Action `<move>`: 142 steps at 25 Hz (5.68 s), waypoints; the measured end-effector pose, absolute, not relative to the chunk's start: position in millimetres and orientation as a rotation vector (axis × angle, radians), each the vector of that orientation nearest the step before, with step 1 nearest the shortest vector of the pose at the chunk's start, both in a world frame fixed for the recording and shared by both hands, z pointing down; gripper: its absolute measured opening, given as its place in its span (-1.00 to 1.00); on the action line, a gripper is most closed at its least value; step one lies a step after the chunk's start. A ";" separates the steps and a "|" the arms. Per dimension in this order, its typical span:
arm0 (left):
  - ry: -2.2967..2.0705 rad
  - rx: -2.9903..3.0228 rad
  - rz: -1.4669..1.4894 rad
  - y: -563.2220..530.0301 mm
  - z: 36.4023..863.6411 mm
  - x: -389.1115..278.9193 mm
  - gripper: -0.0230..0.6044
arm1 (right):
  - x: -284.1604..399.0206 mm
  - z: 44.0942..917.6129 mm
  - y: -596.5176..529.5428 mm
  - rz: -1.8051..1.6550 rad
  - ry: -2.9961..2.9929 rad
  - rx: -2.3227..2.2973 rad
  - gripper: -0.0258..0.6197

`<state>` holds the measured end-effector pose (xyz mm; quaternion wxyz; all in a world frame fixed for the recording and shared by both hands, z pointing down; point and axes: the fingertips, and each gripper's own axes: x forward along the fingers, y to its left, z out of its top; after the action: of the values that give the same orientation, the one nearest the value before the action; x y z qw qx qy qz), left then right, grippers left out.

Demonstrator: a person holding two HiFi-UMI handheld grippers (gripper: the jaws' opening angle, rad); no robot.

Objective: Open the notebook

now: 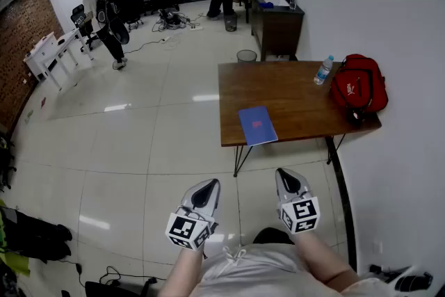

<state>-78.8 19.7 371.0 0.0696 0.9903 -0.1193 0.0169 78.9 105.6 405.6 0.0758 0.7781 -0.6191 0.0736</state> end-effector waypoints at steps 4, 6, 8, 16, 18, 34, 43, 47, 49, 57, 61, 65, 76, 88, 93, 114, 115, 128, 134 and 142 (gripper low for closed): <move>-0.370 2.961 0.040 3.8 375.3 -75.4 -0.91 | 78.3 407.3 85.1 0.217 -1.880 2.300 -0.90; -0.376 2.951 0.047 -4.5 382.3 -70.4 -0.91 | 84.6 411.4 77.4 0.224 -1.879 2.297 -0.90; -0.391 2.926 0.062 -14.0 392.8 -62.9 -0.91 | 94.1 419.7 70.6 0.248 -1.879 2.294 -0.90; -0.443 2.849 0.116 -68.5 421.7 -8.7 -0.91 | 152.3 452.6 17.5 0.356 -1.896 2.246 -0.90; -0.465 2.832 0.144 -85.2 431.9 6.7 -0.91 | 169.3 462.1 1.6 0.387 -1.906 2.229 -0.90; -0.439 2.691 0.375 -157.7 529.4 112.3 -0.91 | 275.6 577.4 -60.1 0.731 -1.701 2.172 -0.90; -0.376 2.608 0.467 -145.6 567.9 125.6 -0.91 | 284.6 635.5 -41.0 0.982 -1.575 2.140 -0.70; -0.371 2.607 0.470 -146.9 568.3 128.3 -0.91 | 281.3 638.4 -41.9 0.990 -1.584 2.118 -0.76; -0.371 2.611 0.469 -147.5 567.3 129.4 -0.91 | 281.3 638.9 -42.6 0.983 -1.590 2.111 -0.77; -0.364 2.634 0.454 -143.0 556.5 127.6 -0.91 | 285.1 626.6 -43.0 0.963 -1.587 2.141 -0.89; -0.384 2.663 0.420 -143.6 540.8 125.8 -0.91 | 282.3 598.7 -47.6 0.910 -1.643 2.160 -0.90; -0.418 2.701 0.361 -146.2 519.2 122.5 -0.91 | 270.2 565.3 -60.2 0.852 -1.735 2.165 -0.90; -0.706 2.707 0.252 -159.9 479.1 52.7 -0.91 | 163.8 496.2 -124.2 0.725 -2.143 1.917 -0.90; -1.057 2.459 0.251 -164.3 522.7 -59.3 -0.91 | 56.6 552.0 -167.5 0.834 -2.250 1.544 -0.89; -1.120 2.363 0.262 -160.0 551.0 -83.3 -0.91 | 40.2 605.6 -167.8 0.937 -2.177 1.475 -0.87; -0.944 2.582 0.173 -181.4 479.5 -54.8 -0.91 | 104.0 521.3 -161.6 0.644 -2.114 1.792 -0.90; -0.917 2.613 0.163 -180.9 470.4 -50.8 -0.91 | 112.5 511.5 -154.8 0.612 -2.097 1.837 -0.90; -0.596 2.854 0.131 -101.9 424.5 -57.4 -0.91 | 133.6 452.2 -25.2 0.404 -1.894 2.253 -0.90; -0.535 2.906 0.106 -59.0 403.0 -92.4 -0.91 | 101.6 430.7 32.6 0.318 -1.877 2.306 -0.90; -0.527 2.891 0.049 -17.9 395.7 -107.5 -0.91 | 72.2 416.0 83.2 0.269 -1.966 2.314 -0.90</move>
<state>-107.5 -17.9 395.7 0.1008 0.9786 -0.1785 0.0164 72.2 83.2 416.0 0.0467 0.7582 -0.6444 0.0881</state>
